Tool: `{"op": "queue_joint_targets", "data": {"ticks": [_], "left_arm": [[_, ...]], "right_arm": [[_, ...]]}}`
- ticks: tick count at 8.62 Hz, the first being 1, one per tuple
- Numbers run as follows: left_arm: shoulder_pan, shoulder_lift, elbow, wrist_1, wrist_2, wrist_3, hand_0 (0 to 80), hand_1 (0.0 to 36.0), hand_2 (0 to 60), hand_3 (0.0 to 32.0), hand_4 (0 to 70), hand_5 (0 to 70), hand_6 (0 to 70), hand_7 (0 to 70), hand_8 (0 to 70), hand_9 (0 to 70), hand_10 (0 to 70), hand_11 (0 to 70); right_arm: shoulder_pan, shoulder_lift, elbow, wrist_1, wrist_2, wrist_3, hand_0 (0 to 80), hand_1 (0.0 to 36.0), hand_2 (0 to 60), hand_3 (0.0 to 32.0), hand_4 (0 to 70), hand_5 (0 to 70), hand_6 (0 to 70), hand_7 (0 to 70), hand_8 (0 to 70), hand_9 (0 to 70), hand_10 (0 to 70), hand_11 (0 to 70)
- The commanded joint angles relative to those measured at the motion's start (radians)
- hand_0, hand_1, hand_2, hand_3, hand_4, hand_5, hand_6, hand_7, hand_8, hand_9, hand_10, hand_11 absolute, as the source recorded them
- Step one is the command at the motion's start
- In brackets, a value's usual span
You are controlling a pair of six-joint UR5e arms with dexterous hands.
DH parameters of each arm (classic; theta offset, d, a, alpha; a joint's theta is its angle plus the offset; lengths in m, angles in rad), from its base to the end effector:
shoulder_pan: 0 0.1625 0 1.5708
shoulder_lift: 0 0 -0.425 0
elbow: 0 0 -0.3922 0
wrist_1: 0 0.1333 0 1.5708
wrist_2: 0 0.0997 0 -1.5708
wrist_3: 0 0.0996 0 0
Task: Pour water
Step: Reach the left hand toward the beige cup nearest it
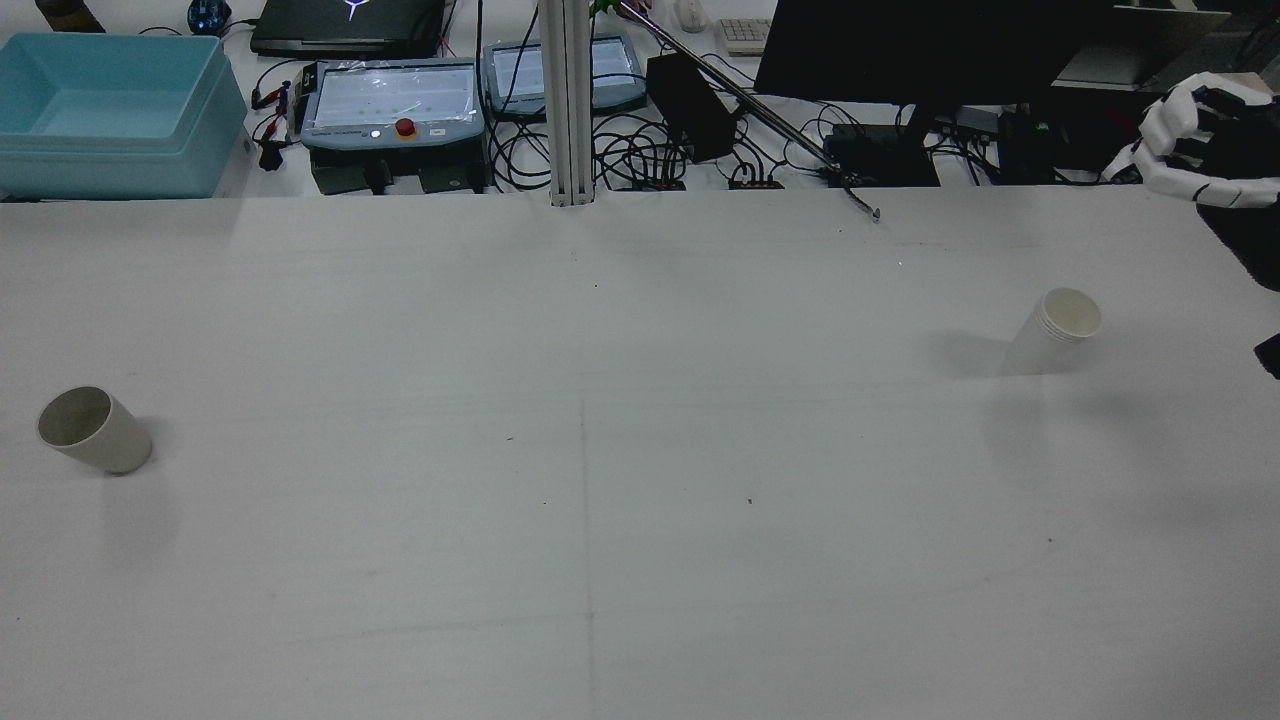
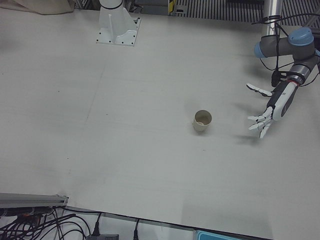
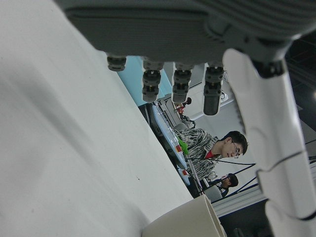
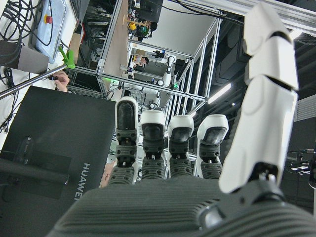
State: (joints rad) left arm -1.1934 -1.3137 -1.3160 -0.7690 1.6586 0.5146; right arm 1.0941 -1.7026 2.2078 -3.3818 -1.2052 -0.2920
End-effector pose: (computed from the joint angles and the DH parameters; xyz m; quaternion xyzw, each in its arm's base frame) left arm 0.0151 -0.3761 0.8368 0.0275 0.7911 -0.5354 0.2945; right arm -0.0349 -0.4358 0.4659 0.0379 -0.7879 0.6079 0.0901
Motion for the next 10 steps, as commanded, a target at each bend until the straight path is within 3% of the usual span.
{"op": "queue_joint_targets", "data": {"ticks": [1,2,3,5,7,10], "left_arm": [[0.049,-0.096,-0.005,0.146,-0.055,0.025,56.6,14.3,0.0,11.8,10.4,33.9,11.6,18.7,16.0,11.8,1.5,3.9],[0.066,-0.102,-0.006,0.146,-0.068,0.048,57.1,15.8,0.0,9.2,10.9,33.0,11.4,18.7,14.6,11.7,1.7,4.4],[0.078,-0.102,-0.006,0.142,-0.107,0.059,57.7,16.8,1.2,8.6,10.4,32.3,10.9,18.0,14.1,11.3,1.7,4.4],[0.139,-0.102,-0.008,0.126,-0.219,0.061,59.4,19.9,5.6,9.2,8.4,31.5,9.1,16.8,13.4,10.9,1.9,5.1],[0.282,-0.101,-0.008,0.106,-0.359,0.053,59.2,20.0,5.3,9.6,6.7,30.2,6.9,15.0,12.6,10.0,1.5,4.5],[0.29,-0.099,-0.008,0.123,-0.372,0.001,57.5,18.1,3.8,8.2,8.4,30.5,7.9,15.2,13.1,10.7,1.4,4.1]], "right_arm": [[-0.011,0.0,-0.002,-0.002,0.001,-0.009,55.3,17.5,16.6,0.0,16.9,70.0,41.5,70.0,46.5,67.4,30.2,44.7],[-0.014,0.0,-0.003,-0.002,0.003,-0.01,55.0,17.5,16.4,0.0,16.1,70.0,40.4,70.0,45.4,65.9,30.0,44.5],[-0.016,0.003,-0.008,-0.001,0.003,-0.01,55.0,17.5,16.7,0.0,15.8,70.0,40.2,70.0,45.2,65.5,30.3,44.9],[-0.017,0.008,-0.013,-0.001,0.006,-0.01,54.8,17.3,16.8,0.0,16.2,70.0,40.6,70.0,45.5,66.0,30.6,45.2],[-0.016,0.003,-0.013,-0.002,0.004,-0.007,55.0,17.3,16.6,0.0,16.6,70.0,40.9,70.0,45.6,66.2,30.8,45.4],[-0.014,-0.002,-0.013,-0.001,0.003,-0.004,54.8,17.3,15.8,0.0,15.8,70.0,39.7,70.0,44.7,64.8,30.2,44.6]]}}
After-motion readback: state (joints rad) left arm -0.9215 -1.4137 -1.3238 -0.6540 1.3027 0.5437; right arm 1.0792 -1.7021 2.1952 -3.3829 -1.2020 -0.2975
